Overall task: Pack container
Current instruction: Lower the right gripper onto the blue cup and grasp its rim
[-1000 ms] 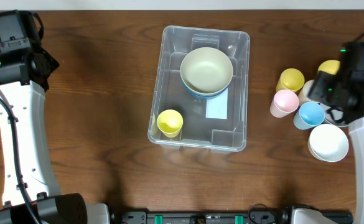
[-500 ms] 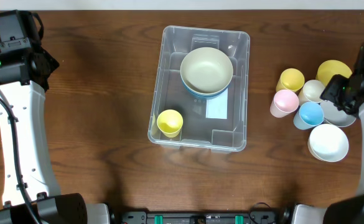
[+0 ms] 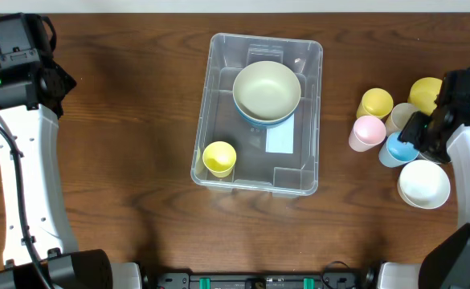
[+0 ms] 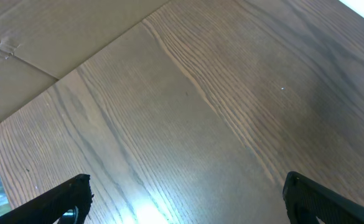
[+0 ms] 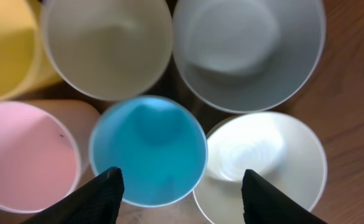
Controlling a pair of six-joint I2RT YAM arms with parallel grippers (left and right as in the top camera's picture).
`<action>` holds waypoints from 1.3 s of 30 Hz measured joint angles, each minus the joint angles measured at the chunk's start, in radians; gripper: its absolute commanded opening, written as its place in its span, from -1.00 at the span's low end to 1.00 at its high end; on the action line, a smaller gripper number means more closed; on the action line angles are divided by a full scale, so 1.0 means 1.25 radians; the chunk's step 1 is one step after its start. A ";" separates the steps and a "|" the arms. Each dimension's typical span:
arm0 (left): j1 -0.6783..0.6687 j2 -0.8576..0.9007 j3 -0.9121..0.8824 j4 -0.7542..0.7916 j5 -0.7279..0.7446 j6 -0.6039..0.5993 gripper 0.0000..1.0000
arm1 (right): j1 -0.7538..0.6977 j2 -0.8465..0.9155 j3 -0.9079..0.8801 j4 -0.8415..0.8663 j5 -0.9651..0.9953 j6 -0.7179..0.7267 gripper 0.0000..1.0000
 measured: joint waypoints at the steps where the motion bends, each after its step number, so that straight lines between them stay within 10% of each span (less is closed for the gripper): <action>1: 0.000 0.000 0.000 0.000 0.000 0.000 0.96 | 0.000 0.000 -0.015 0.008 -0.001 -0.001 0.16; 16: 0.000 0.000 0.000 0.000 0.000 0.000 0.96 | -0.032 0.000 -0.114 0.092 0.000 0.000 -0.03; 39: 0.000 0.000 0.000 0.000 0.000 0.000 0.96 | -0.033 0.000 -0.148 0.125 -0.002 0.002 -0.97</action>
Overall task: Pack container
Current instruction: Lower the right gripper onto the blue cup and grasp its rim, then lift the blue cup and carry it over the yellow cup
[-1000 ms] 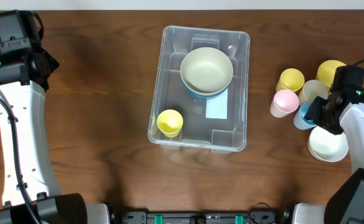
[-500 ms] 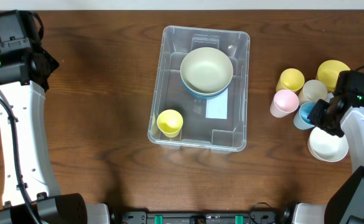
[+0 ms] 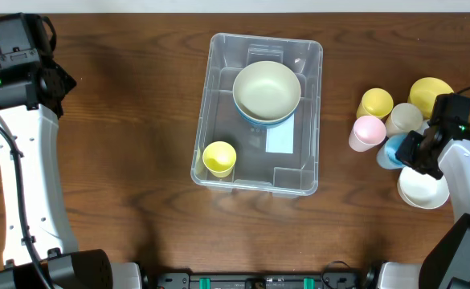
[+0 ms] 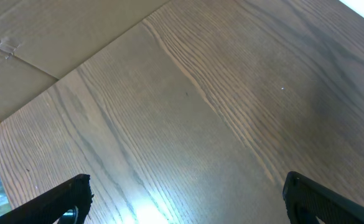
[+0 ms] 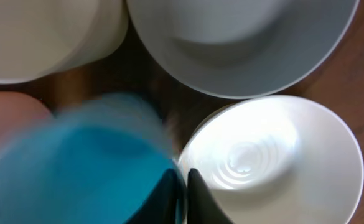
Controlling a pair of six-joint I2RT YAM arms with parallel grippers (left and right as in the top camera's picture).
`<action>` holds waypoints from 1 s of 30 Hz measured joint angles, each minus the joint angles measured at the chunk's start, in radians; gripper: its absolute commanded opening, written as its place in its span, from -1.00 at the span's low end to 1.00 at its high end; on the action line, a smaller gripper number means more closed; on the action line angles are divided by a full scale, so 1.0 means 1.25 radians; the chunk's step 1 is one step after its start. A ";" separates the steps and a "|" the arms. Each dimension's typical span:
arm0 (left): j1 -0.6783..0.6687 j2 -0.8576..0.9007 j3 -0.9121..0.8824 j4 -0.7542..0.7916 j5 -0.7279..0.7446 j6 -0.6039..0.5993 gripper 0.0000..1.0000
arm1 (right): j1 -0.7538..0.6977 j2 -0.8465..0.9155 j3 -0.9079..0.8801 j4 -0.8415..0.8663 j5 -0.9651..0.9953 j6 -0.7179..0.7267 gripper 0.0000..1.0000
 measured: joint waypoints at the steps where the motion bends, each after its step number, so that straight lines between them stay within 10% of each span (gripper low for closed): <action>1: 0.000 0.000 0.000 0.000 0.000 0.000 0.96 | 0.000 -0.001 0.000 0.003 -0.002 0.000 -0.97; 20: 0.000 0.000 0.000 0.000 0.000 0.000 0.96 | 0.022 -0.167 0.110 -0.176 -0.039 0.002 -0.97; 30: 0.000 0.000 0.000 0.000 0.000 0.000 0.96 | 0.281 -0.264 0.198 -0.180 -0.136 0.001 -0.97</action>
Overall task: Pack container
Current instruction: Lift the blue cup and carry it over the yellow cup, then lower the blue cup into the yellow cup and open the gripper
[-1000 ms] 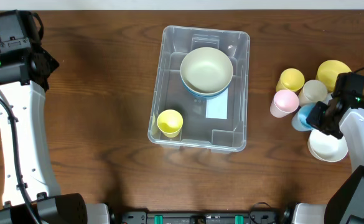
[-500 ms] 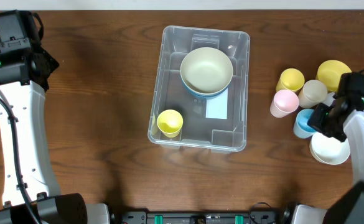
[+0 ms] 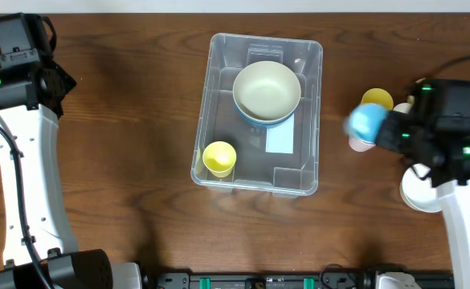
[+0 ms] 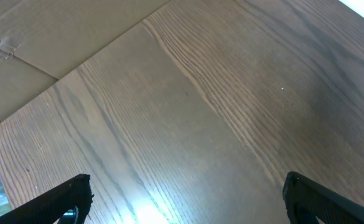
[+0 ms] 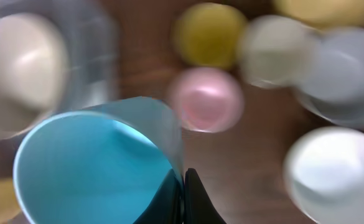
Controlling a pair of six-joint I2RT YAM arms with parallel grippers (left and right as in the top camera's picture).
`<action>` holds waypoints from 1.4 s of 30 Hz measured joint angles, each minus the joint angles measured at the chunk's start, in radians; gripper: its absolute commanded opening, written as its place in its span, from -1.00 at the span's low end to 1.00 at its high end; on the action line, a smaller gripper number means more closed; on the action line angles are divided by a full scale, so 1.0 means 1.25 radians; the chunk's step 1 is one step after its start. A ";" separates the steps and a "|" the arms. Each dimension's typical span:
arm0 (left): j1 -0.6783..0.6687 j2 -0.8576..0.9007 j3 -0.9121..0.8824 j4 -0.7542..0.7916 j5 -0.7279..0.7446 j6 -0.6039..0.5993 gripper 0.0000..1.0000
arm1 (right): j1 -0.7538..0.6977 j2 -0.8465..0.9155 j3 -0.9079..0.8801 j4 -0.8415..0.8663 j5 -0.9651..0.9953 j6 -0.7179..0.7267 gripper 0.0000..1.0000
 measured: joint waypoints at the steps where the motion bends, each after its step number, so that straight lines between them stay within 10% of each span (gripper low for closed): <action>1: 0.000 0.000 0.000 0.000 0.000 0.000 0.96 | 0.030 0.000 0.001 0.016 -0.004 0.002 -0.97; 18: 0.000 0.000 0.000 0.000 0.000 0.000 0.96 | 0.554 0.144 0.004 0.320 0.040 0.022 -0.97; 34: 0.000 0.000 0.000 0.000 0.000 0.000 0.96 | 0.621 0.275 0.004 0.318 0.050 0.022 -0.97; 42: 0.000 0.000 0.000 0.000 0.000 0.000 0.96 | 0.621 0.275 0.004 0.280 0.052 0.027 -0.52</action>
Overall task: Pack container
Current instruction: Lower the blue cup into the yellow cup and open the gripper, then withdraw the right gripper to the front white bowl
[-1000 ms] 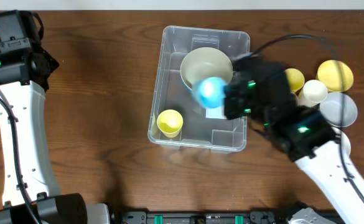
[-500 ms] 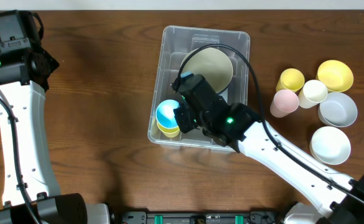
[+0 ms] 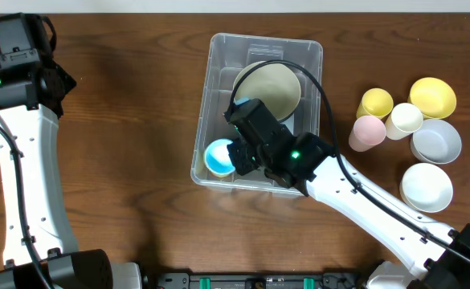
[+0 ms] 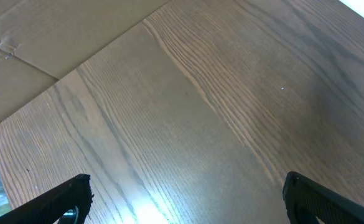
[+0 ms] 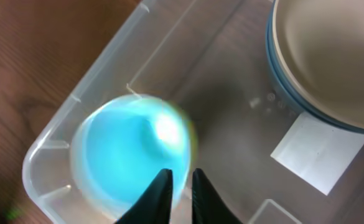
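Note:
The clear plastic container [image 3: 311,50] stands mid-table. In its front left corner a blue cup [image 3: 218,156] sits over a yellow cup, of which only a thin rim shows. In the right wrist view the blue cup [image 5: 129,152] is blurred. My right gripper [image 5: 180,186] hangs at the cup's right rim with its jaws a little apart. A cream bowl stacked in a blue bowl [image 3: 267,90] fills the container's back. My left gripper [image 4: 188,196] is open over bare wood at the far left.
On the table to the right stand a yellow cup [image 3: 376,103], a pink cup [image 3: 368,132], a cream cup [image 3: 403,118], a yellow bowl [image 3: 432,94], a grey bowl [image 3: 436,140] and a white bowl [image 3: 425,185]. A white label [image 3: 280,138] lies on the container's floor.
My right gripper has gone from beside the container's right wall to its front left corner. The blue cup now sits over the yellow cup there, and the jaws have parted slightly.
My right gripper first hung open over the blue cup among the cups at the right. It then stood shut on that cup's rim. After that it held the cup in the air near the container, and now the cup rests on the yellow cup inside. The left arm stayed still.

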Controlling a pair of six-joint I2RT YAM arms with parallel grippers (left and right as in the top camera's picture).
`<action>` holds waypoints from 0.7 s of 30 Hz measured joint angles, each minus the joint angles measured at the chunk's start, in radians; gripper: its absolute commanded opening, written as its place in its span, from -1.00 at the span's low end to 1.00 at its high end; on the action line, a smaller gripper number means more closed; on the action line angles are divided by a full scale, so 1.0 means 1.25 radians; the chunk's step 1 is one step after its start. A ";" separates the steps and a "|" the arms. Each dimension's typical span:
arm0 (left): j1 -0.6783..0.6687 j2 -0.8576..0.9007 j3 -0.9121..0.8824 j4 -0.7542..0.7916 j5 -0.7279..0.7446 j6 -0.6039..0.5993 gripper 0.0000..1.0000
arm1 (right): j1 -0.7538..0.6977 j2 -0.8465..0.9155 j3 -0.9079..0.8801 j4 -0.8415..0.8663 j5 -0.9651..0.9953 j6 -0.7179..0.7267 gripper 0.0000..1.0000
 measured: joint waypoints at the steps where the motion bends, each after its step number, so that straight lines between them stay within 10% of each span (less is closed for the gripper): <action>1: 0.000 0.000 0.000 0.000 0.000 0.000 0.96 | 0.000 0.000 0.000 -0.001 0.000 0.005 -0.34; 12: 0.000 0.000 0.000 0.000 0.000 0.000 0.96 | -0.040 -0.026 0.002 -0.088 0.063 0.017 0.02; 21: 0.000 0.000 0.000 0.000 0.000 0.000 0.96 | -0.404 -0.265 0.020 -0.329 0.153 0.072 0.18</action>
